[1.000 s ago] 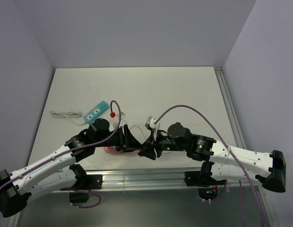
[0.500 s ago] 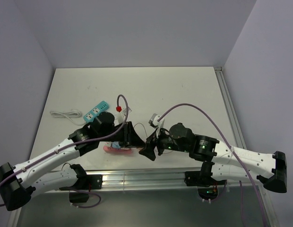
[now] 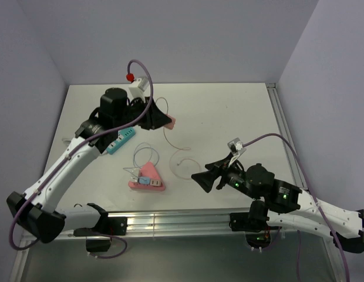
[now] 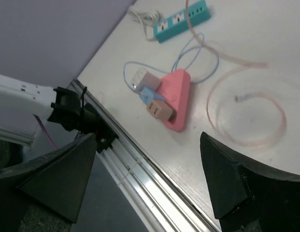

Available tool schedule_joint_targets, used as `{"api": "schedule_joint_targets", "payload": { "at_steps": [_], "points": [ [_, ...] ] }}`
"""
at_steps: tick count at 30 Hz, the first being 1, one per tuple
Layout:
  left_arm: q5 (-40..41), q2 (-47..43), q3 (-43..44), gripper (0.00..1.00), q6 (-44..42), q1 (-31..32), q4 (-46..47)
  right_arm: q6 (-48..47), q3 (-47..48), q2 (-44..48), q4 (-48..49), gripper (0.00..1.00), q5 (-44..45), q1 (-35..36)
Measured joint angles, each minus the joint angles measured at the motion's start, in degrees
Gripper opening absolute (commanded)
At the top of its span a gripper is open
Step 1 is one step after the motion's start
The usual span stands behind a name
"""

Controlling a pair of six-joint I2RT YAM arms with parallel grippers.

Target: Insert the plug

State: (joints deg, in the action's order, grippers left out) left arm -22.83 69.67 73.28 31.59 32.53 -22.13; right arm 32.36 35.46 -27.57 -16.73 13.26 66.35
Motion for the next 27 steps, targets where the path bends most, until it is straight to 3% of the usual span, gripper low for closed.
{"api": "schedule_joint_targets", "payload": {
  "at_steps": [5,9,13,17,22,27],
  "points": [
    [1.31,11.65,15.41,0.00,-12.20,-2.49,-2.58,2.75,-8.41,-1.70,2.38,0.93,-2.40,0.00],
    [5.25,17.42,23.54,0.00,-19.80,-4.52,1.14,3.17,-10.75,-5.79,4.42,0.92,-4.79,0.00],
    [9.29,19.80,24.26,0.00,-24.00,-11.52,10.88,3.04,-11.56,-7.30,7.21,0.92,-7.32,0.00],
    [17.94,20.28,22.64,0.00,-33.55,-19.02,22.69,2.73,-12.13,-6.73,9.97,0.93,-9.75,0.00],
    [29.94,20.13,23.52,0.00,-44.59,-22.82,31.71,2.45,-14.47,-4.79,10.62,0.93,-11.06,0.00],
    [35.01,19.19,19.50,0.00,-52.96,-26.67,34.84,2.12,-15.93,-4.13,10.54,0.93,-11.63,0.00]
  ]
}}
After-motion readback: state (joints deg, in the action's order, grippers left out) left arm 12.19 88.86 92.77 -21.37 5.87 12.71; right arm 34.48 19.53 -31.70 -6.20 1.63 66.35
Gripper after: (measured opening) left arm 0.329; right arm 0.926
